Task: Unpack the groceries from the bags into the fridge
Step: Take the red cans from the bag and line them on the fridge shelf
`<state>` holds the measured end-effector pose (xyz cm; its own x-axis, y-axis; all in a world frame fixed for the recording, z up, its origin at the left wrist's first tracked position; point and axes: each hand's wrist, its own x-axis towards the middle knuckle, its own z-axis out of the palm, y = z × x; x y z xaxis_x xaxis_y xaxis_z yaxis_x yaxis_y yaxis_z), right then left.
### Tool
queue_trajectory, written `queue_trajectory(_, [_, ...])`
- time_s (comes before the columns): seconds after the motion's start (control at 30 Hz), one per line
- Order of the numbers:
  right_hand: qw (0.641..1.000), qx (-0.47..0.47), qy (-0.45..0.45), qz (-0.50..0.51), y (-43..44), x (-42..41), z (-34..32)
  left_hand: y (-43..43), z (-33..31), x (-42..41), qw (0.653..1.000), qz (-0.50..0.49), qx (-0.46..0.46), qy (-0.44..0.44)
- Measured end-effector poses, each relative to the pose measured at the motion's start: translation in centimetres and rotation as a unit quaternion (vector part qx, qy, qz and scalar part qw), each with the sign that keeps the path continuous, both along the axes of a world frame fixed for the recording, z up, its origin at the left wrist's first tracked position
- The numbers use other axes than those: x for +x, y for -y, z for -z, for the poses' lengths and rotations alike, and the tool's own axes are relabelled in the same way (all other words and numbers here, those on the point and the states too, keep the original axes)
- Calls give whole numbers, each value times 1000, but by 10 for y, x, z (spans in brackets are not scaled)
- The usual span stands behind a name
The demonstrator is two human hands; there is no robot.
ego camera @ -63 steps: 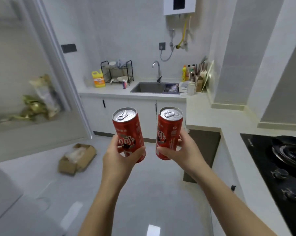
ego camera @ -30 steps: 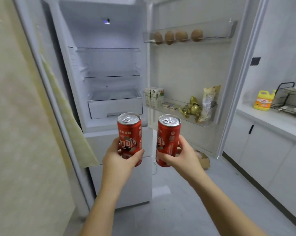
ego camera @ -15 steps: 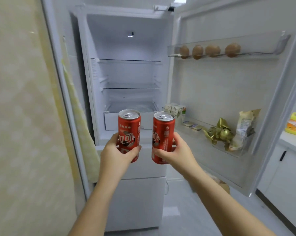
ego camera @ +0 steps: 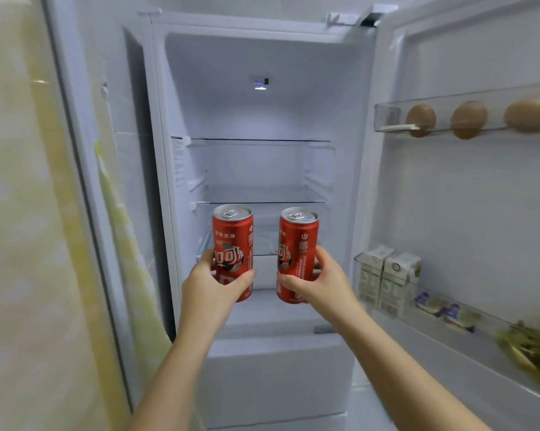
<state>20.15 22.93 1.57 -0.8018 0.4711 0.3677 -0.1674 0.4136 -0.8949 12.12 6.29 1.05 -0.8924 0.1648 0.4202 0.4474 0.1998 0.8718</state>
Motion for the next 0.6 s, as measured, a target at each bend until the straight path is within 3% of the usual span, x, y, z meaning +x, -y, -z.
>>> queue_trajectory(0.6, [998, 7, -65, 2, -74, -235, -53, -79, -58, -202, 998, -50, -9, -36])
